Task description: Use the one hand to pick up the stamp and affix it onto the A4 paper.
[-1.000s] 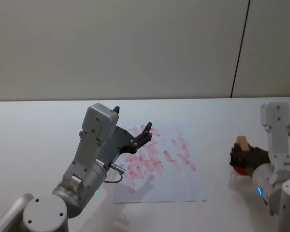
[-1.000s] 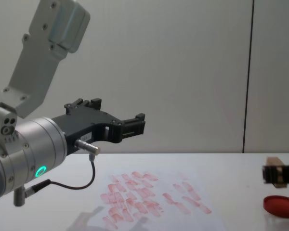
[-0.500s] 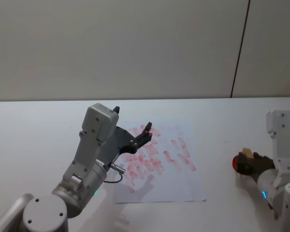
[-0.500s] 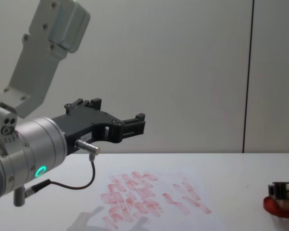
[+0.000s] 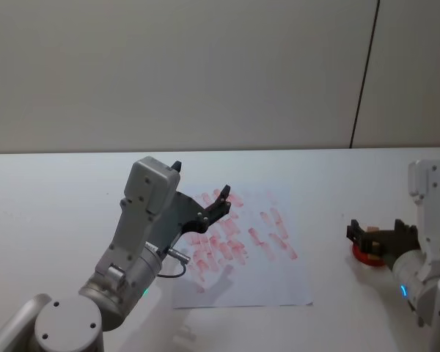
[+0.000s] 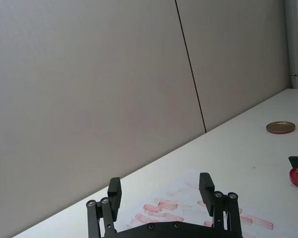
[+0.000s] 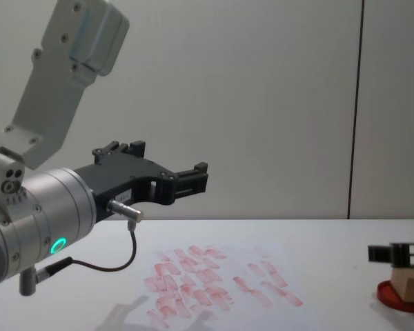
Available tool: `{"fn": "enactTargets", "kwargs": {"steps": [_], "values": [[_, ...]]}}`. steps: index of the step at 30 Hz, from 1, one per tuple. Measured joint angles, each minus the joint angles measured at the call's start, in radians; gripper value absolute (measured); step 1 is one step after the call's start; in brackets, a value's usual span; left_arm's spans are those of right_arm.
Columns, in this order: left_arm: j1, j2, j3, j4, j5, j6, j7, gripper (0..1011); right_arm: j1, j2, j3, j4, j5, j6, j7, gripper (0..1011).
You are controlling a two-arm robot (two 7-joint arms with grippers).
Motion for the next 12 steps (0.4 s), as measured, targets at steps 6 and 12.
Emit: {"fn": "enactTargets", "kwargs": {"steps": [6, 12], "values": [[0.000, 0.000, 0.000, 0.000, 0.000, 0.000, 0.000, 993, -0.023, 0.011, 0.000, -0.042, -0.019, -0.039, 0.021, 969], [0.000, 0.000, 0.000, 0.000, 0.000, 0.000, 0.000, 993, -0.054, 0.030, 0.002, -0.093, -0.044, -0.097, 0.048, 1001]]}}
